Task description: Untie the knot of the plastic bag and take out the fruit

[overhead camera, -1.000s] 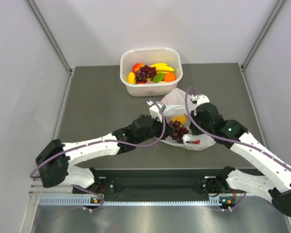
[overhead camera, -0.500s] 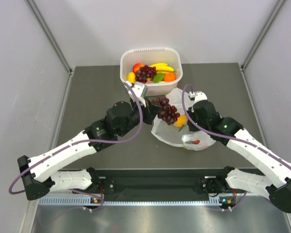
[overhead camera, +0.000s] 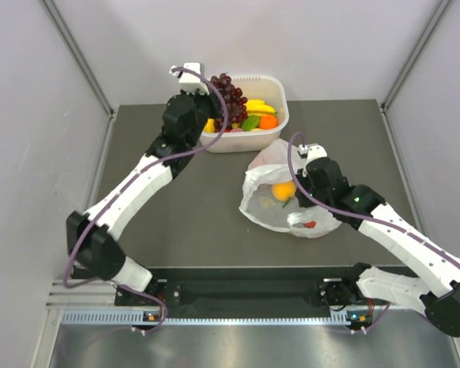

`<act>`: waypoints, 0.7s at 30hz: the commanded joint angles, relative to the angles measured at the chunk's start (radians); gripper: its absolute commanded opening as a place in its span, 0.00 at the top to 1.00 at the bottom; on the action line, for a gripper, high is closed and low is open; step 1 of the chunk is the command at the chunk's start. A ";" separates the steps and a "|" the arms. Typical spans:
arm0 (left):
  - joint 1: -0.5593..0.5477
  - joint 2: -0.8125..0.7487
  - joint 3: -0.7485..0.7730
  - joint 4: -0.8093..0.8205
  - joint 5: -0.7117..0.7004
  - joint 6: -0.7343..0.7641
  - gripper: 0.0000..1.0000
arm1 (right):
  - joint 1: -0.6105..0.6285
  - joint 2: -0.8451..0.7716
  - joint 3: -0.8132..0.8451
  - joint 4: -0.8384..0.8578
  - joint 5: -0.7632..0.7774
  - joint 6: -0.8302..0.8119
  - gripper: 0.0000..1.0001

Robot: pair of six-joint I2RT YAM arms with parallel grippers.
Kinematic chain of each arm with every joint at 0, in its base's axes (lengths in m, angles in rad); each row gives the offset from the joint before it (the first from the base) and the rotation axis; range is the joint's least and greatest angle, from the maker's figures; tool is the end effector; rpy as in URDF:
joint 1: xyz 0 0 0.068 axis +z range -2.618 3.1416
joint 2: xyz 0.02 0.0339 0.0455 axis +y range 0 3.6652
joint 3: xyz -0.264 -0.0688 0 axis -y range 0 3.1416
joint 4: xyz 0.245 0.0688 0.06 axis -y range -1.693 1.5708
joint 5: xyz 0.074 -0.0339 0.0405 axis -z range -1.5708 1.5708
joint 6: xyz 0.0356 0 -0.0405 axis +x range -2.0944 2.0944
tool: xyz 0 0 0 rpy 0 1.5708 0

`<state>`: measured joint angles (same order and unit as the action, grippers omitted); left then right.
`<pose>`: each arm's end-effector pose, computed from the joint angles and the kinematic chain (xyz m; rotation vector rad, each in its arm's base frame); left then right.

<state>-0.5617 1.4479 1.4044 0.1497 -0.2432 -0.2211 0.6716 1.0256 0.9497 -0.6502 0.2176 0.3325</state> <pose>0.2948 -0.1754 0.4363 0.0522 1.4834 -0.4579 0.1717 0.1267 0.3083 -0.2755 2.2748 0.2758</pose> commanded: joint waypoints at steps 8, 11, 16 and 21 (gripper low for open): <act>0.152 0.442 0.220 0.223 0.203 -0.070 1.00 | -0.010 -0.004 0.017 0.101 -0.075 -0.009 1.00; 0.154 0.505 0.255 0.202 0.237 -0.087 1.00 | -0.010 0.001 0.008 0.110 -0.087 -0.001 1.00; 0.157 0.493 0.234 0.159 0.262 -0.133 0.30 | -0.010 0.001 0.001 0.110 -0.086 0.003 1.00; 0.155 0.340 0.099 0.188 0.203 -0.142 0.08 | -0.010 -0.012 0.011 0.080 -0.052 0.000 1.00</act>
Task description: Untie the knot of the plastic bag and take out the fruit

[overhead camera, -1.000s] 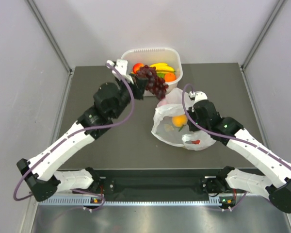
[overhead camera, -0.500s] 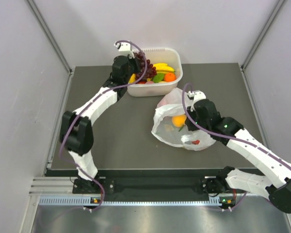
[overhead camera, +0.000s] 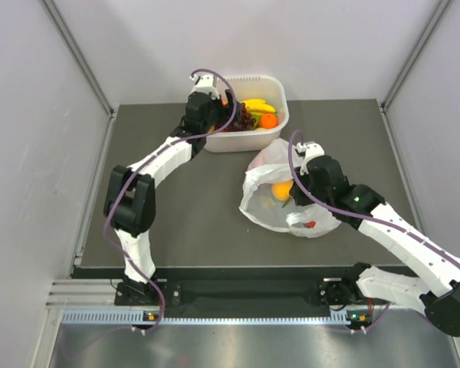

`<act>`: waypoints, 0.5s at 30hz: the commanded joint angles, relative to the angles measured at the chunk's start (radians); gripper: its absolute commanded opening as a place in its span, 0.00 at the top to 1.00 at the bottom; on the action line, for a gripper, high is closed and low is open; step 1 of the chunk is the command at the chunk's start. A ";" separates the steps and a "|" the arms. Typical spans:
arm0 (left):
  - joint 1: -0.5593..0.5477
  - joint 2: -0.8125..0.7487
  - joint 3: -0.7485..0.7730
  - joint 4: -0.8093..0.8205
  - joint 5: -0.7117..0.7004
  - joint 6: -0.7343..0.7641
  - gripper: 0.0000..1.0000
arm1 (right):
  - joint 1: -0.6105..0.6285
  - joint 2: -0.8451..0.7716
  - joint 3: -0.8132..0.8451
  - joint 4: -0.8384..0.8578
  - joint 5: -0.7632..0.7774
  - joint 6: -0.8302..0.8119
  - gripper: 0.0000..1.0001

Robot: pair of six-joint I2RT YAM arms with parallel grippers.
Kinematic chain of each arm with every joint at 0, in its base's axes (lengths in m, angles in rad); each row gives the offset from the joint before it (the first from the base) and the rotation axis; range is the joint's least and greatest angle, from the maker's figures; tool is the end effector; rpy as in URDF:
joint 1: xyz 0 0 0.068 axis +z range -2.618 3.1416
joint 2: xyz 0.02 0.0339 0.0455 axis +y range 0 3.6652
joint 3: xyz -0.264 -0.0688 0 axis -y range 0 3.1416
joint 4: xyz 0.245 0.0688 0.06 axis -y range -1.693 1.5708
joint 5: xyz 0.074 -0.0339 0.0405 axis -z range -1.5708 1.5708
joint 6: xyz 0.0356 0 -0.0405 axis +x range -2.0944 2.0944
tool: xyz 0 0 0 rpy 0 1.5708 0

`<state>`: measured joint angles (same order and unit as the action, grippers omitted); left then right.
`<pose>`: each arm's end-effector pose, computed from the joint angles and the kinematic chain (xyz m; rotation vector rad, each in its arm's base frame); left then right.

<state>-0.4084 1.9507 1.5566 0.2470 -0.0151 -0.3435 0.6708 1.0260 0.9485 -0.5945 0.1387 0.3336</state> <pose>0.4367 -0.1884 0.3039 0.0453 1.7477 -0.5415 0.1735 0.1314 0.3121 -0.3050 2.2433 0.3875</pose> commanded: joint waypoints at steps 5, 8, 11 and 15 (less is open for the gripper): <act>-0.013 -0.409 -0.252 0.069 0.044 -0.055 0.05 | -0.011 -0.027 0.010 -0.027 0.062 0.001 1.00; -0.067 -0.551 -0.383 0.035 0.128 -0.080 0.07 | -0.013 -0.044 0.007 -0.071 0.101 0.011 1.00; -0.177 -0.657 -0.510 0.028 0.167 -0.089 0.12 | -0.014 -0.059 0.007 -0.116 0.137 0.012 1.00; -0.415 -0.720 -0.627 0.038 0.184 -0.094 0.17 | -0.014 -0.092 0.021 -0.207 0.171 0.024 1.00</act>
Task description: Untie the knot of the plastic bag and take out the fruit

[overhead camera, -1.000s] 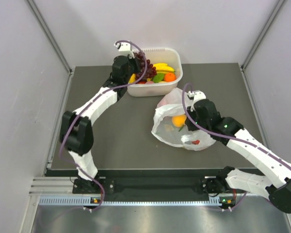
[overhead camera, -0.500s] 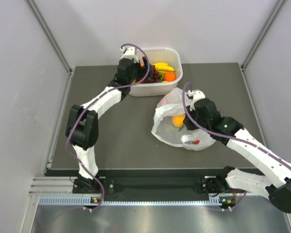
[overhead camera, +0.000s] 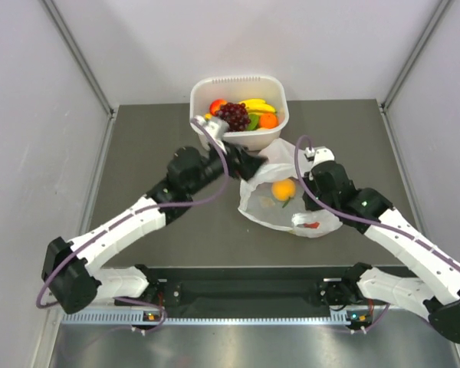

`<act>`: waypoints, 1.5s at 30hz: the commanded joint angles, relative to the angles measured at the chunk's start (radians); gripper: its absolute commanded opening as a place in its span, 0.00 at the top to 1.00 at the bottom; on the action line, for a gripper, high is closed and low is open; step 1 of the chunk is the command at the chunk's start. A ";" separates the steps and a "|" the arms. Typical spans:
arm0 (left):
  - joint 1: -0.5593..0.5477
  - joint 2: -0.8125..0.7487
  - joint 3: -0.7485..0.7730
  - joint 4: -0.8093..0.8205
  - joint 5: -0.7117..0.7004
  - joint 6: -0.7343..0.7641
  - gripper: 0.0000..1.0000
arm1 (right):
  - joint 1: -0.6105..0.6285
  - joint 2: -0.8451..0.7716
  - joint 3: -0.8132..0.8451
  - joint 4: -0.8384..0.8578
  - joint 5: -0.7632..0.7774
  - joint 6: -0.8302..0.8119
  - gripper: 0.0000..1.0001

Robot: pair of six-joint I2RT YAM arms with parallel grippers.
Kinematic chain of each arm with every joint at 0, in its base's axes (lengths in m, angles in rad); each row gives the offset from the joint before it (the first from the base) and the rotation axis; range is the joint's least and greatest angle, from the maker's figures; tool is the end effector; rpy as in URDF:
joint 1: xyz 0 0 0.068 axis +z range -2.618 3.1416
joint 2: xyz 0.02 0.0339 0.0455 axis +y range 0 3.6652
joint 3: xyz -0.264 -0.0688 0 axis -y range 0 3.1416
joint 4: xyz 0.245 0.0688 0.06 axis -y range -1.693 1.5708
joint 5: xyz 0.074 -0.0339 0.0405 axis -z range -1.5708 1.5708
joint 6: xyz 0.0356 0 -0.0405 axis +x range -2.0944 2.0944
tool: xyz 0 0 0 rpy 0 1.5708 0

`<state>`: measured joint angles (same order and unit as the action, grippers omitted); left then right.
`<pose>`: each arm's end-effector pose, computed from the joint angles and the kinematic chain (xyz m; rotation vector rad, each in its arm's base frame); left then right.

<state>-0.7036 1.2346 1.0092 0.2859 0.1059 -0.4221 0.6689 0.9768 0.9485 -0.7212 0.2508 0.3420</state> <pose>0.2220 -0.1933 0.3731 0.3116 1.5613 -0.9724 0.1610 0.1160 0.3114 -0.2496 2.2889 0.2311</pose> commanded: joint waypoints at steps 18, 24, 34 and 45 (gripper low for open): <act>-0.332 0.374 0.040 -0.001 -0.097 0.006 0.18 | -0.011 -0.067 0.053 -0.486 -0.015 0.201 0.68; -0.335 0.518 0.131 -0.059 -0.111 -0.001 0.18 | -0.005 -0.067 0.035 -0.572 -0.081 0.198 0.52; -0.381 0.591 0.095 -0.025 -0.239 -0.086 0.16 | 0.000 -0.064 0.041 -0.618 -0.042 0.186 0.44; -0.369 0.713 0.176 -0.048 -0.609 -0.103 0.02 | 0.000 -0.049 0.018 -0.443 -0.050 0.158 0.14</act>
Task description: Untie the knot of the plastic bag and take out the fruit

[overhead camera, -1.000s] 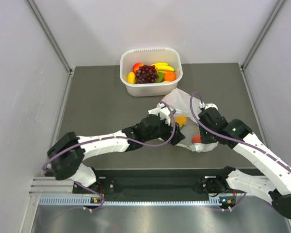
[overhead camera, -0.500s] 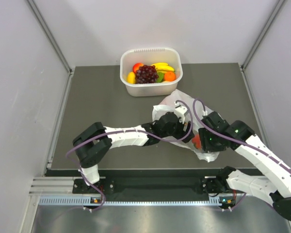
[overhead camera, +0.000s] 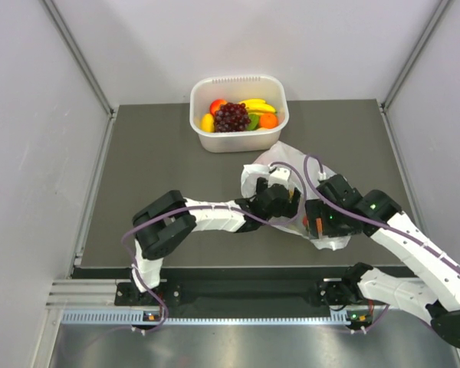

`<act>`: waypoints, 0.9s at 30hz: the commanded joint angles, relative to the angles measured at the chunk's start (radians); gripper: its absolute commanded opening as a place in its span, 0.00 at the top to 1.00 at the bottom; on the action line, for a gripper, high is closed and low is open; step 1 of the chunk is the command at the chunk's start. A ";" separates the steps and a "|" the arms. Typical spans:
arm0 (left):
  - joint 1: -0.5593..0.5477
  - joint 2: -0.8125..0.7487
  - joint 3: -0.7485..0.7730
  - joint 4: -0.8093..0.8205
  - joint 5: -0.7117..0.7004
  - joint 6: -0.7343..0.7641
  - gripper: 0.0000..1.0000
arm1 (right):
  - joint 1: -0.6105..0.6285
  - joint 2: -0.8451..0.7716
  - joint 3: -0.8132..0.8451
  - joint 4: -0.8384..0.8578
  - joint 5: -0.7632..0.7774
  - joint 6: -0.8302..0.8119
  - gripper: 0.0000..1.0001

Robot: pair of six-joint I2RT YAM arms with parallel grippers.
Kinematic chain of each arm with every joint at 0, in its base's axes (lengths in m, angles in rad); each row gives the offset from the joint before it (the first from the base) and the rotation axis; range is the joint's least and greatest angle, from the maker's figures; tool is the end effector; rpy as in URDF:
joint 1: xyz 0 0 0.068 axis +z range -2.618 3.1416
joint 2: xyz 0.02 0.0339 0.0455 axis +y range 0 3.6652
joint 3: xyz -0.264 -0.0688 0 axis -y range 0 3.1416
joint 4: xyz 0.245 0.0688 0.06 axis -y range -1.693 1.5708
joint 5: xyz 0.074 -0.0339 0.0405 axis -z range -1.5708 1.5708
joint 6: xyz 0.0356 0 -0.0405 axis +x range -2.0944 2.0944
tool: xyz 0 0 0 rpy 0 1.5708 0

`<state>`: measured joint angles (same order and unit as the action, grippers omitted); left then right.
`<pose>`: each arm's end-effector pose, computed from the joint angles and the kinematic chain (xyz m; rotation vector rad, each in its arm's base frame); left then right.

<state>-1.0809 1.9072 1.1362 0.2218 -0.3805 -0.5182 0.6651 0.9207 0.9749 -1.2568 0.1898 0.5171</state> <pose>0.2074 -0.3608 0.1791 0.3680 2.0955 -0.5661 0.1149 0.0816 0.2952 -0.1536 2.7271 0.0675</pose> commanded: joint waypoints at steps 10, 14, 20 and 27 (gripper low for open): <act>0.085 0.139 0.102 0.197 -0.003 0.105 0.01 | 0.002 0.012 -0.027 0.166 0.002 -0.057 0.00; 0.088 0.151 0.083 0.286 0.081 0.139 0.01 | 0.004 0.015 -0.028 0.192 0.002 -0.069 0.00; 0.088 0.174 0.072 0.418 0.091 0.176 0.01 | 0.005 0.021 -0.033 0.221 0.002 -0.086 0.00; 0.091 0.297 0.250 0.285 0.094 0.216 0.01 | 0.004 0.023 -0.038 0.240 -0.001 -0.098 0.00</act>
<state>-0.9913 2.1567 1.2926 0.5236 -0.3031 -0.3363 0.6651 0.9440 0.9421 -1.0653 0.1886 0.4366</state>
